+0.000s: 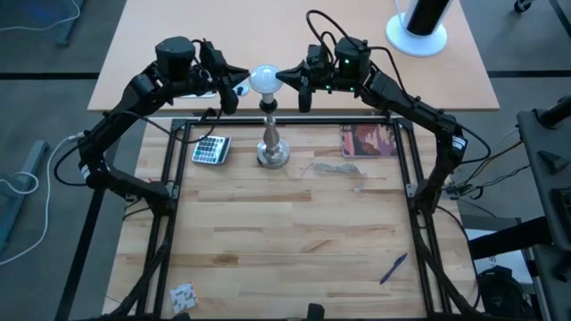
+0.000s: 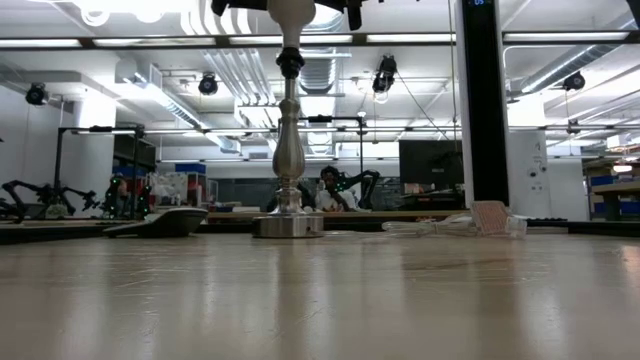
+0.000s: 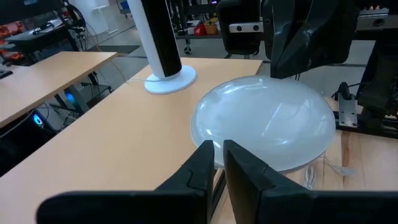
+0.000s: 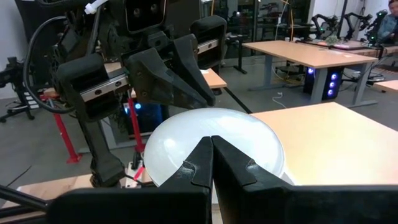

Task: Screw lightbulb
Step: Insert the lightbulb into the table lamp

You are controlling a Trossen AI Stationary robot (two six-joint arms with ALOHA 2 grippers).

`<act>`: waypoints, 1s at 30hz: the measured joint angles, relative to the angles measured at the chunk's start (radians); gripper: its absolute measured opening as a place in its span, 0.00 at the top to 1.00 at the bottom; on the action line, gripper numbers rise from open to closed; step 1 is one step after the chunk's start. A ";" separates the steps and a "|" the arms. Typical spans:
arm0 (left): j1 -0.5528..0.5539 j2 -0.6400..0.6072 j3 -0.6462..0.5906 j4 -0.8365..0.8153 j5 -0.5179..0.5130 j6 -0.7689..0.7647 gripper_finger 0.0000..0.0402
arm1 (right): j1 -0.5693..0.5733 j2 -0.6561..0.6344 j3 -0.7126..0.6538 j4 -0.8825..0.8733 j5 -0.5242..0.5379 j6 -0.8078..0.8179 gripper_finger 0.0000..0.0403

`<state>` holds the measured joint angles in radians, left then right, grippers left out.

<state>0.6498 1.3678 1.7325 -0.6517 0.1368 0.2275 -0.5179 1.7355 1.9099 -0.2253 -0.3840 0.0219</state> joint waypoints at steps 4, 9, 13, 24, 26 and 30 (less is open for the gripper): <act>0.000 0.000 0.000 0.004 0.000 0.000 0.91 | 0.000 0.000 0.000 0.000 0.000 -0.007 1.00; 0.000 0.000 0.000 0.005 0.000 0.000 0.90 | 0.000 0.000 0.000 0.000 0.000 -0.008 1.00; 0.000 0.000 0.000 0.005 0.000 0.000 0.92 | 0.000 0.000 0.000 0.000 0.000 -0.008 1.00; 0.000 0.000 0.000 0.006 0.000 0.000 0.94 | 0.000 0.000 0.000 0.000 0.000 -0.008 1.00; 0.000 0.000 0.000 0.006 0.000 -0.001 0.93 | 0.000 0.000 0.000 0.000 0.000 -0.008 1.00; 0.000 0.000 0.000 0.007 0.000 0.000 0.92 | 0.000 0.000 0.000 0.000 0.000 -0.008 1.00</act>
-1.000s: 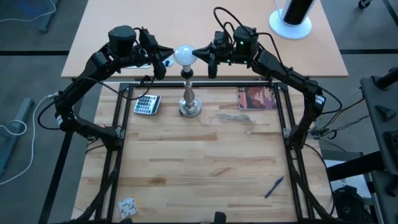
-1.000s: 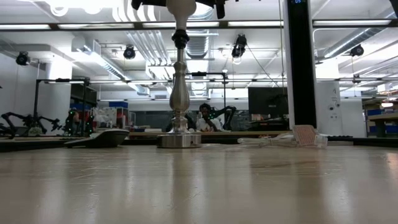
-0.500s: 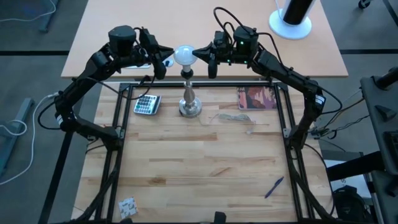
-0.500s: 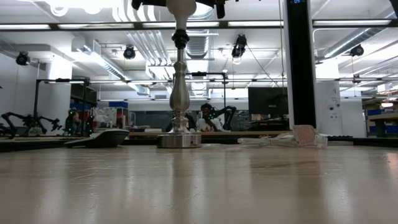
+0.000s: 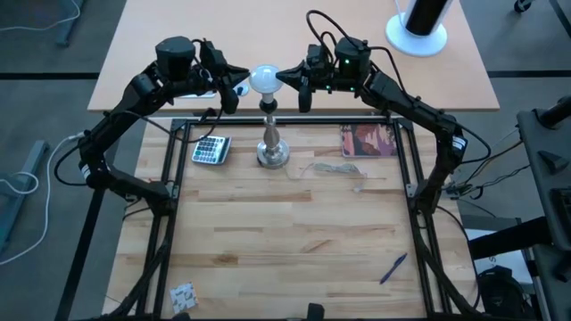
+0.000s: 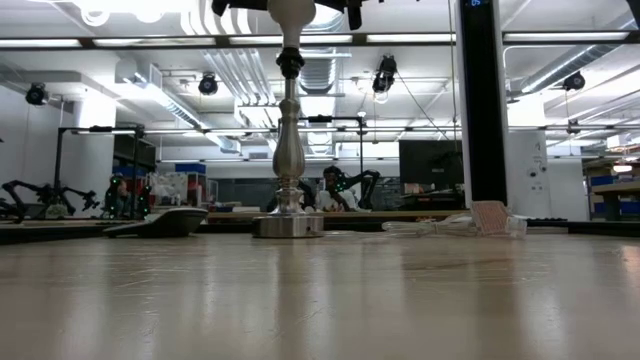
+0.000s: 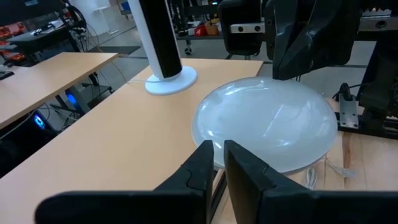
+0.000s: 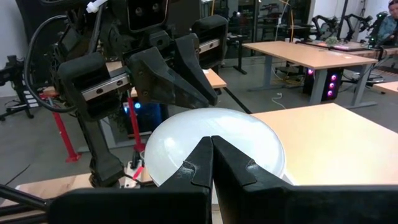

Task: Screw lightbulb
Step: Insert the lightbulb into the table lamp

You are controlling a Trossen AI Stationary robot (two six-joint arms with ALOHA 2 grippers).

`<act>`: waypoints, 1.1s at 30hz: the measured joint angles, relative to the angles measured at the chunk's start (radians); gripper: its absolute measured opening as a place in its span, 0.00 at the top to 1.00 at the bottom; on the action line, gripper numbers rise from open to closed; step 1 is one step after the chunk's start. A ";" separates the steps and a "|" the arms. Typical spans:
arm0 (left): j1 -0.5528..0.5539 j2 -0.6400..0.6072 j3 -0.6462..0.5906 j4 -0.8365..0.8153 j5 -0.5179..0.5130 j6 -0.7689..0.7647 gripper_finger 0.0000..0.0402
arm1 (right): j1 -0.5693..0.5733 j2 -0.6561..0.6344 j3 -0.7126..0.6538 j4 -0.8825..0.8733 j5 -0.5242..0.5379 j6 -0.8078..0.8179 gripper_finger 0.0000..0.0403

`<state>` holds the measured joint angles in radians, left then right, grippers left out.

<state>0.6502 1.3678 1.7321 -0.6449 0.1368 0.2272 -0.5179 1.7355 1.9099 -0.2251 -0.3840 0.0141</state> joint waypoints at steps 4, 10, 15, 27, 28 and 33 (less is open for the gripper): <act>0.000 0.000 0.000 0.000 0.000 0.000 0.91 | 0.000 0.000 0.000 0.000 0.000 0.000 1.00; 0.000 0.000 0.000 0.000 0.000 0.000 0.91 | 0.000 0.000 0.000 0.000 0.000 0.000 1.00; 0.000 -0.002 0.000 0.010 0.001 0.000 0.94 | 0.000 0.000 0.000 0.000 0.000 0.000 1.00; 0.001 -0.009 0.072 0.015 0.004 0.000 0.91 | 0.001 0.000 0.000 0.003 0.000 -0.006 1.00; 0.001 -0.009 0.072 0.013 0.004 0.000 0.91 | 0.001 0.000 0.000 0.005 0.002 -0.006 1.00; 0.001 -0.009 0.072 -0.017 0.005 -0.004 0.88 | 0.001 0.000 -0.001 0.014 0.009 -0.012 1.00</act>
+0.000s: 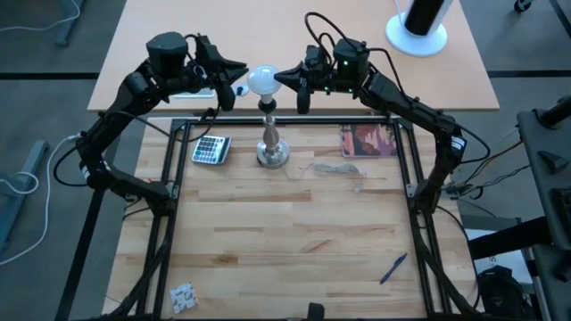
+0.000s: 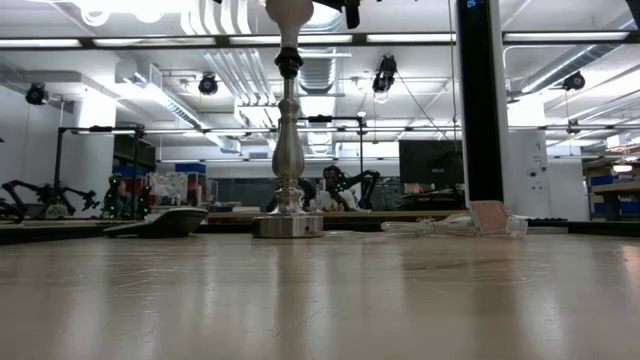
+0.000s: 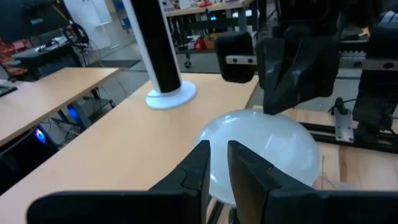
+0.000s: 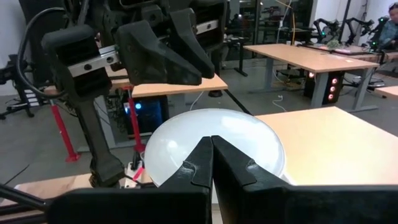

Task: Screw lightbulb
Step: Insert the lightbulb into the table lamp

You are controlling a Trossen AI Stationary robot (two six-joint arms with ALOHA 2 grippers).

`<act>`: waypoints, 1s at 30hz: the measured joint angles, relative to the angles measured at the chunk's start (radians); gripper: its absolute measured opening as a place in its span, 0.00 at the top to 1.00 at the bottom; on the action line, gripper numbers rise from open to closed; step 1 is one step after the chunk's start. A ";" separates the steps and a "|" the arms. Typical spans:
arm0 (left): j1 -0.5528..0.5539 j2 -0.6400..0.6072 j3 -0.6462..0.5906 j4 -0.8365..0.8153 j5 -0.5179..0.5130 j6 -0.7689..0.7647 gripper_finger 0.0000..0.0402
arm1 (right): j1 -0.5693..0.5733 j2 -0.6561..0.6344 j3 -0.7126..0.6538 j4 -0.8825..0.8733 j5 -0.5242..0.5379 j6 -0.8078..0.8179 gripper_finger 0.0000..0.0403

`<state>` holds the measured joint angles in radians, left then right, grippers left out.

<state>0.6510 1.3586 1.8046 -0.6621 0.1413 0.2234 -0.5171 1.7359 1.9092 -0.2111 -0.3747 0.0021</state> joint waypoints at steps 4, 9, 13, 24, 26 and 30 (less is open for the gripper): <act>0.000 0.000 0.000 -0.008 -0.001 0.000 0.85 | 0.000 0.000 0.000 0.001 0.000 -0.002 1.00; 0.000 0.000 0.000 -0.008 -0.001 0.000 0.82 | 0.000 0.000 0.000 0.001 0.001 -0.003 1.00; 0.001 -0.001 0.000 -0.008 -0.001 0.000 0.81 | 0.000 0.000 0.000 0.002 0.001 -0.003 1.00; 0.001 -0.002 0.000 -0.008 -0.002 0.000 0.83 | 0.000 0.000 0.000 0.003 0.001 -0.003 1.00; 0.001 -0.002 0.000 -0.008 -0.002 0.000 0.84 | 0.000 0.000 0.000 0.003 0.001 -0.003 1.00; 0.001 -0.002 0.000 -0.008 -0.002 0.000 0.86 | 0.000 0.000 0.000 0.003 0.001 -0.003 1.00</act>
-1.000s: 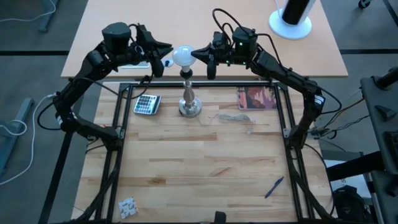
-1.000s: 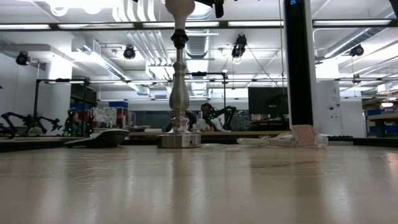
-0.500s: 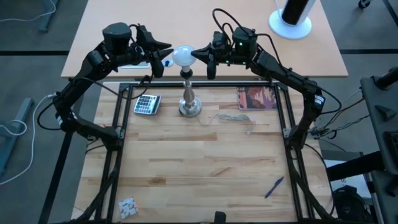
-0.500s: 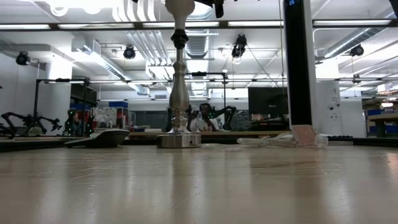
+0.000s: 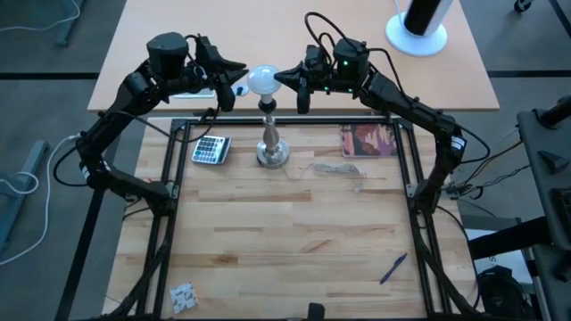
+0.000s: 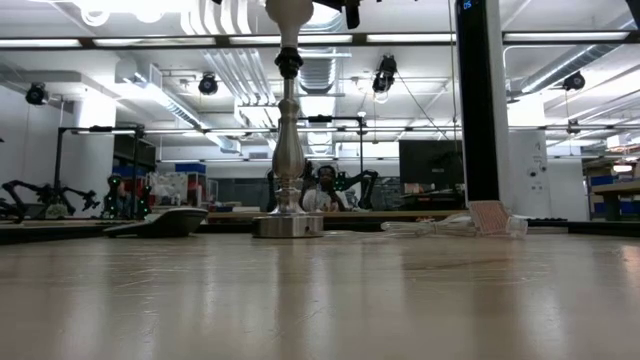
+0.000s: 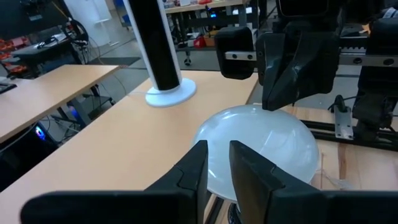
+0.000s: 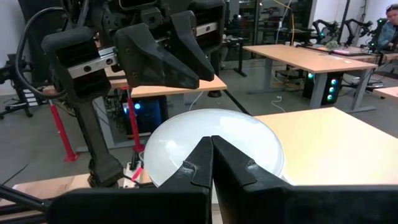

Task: Screw lightbulb
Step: Insert the lightbulb into the table lamp

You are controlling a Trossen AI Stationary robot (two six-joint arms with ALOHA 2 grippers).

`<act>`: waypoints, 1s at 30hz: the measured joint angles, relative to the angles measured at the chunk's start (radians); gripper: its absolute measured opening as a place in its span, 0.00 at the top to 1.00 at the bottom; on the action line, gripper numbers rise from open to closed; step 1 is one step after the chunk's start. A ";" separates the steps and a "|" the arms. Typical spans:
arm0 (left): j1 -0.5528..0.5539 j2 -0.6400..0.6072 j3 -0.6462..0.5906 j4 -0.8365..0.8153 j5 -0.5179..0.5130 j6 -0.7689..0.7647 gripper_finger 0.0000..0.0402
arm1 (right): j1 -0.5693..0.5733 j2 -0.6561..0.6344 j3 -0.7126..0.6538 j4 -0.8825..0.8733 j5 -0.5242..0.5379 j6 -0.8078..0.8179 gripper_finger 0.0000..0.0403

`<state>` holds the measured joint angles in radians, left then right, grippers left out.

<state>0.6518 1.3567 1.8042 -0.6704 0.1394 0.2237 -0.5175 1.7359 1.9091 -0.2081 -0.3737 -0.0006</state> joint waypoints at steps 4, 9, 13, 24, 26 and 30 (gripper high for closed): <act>0.000 0.000 0.000 0.000 0.000 0.000 0.88 | 0.000 0.000 0.000 0.000 0.000 -0.003 1.00; 0.000 0.000 0.000 0.000 0.000 0.000 0.89 | 0.000 0.000 0.000 0.000 0.000 -0.004 1.00; 0.000 0.000 0.000 0.000 -0.001 0.000 0.88 | 0.000 0.000 0.000 0.000 0.000 -0.004 1.00; 0.000 0.000 0.000 -0.002 -0.043 0.005 0.89 | -0.002 0.000 0.000 0.000 0.000 -0.003 1.00; 0.000 0.000 0.000 -0.006 -0.051 0.011 0.95 | -0.002 0.000 0.000 0.000 0.000 -0.003 1.00; 0.001 0.000 0.000 -0.008 -0.052 0.019 0.97 | -0.002 0.000 0.001 0.000 0.000 -0.003 1.00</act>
<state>0.6525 1.3567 1.8042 -0.6781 0.0872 0.2422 -0.5198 1.7359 1.9099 -0.2081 -0.3737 -0.0040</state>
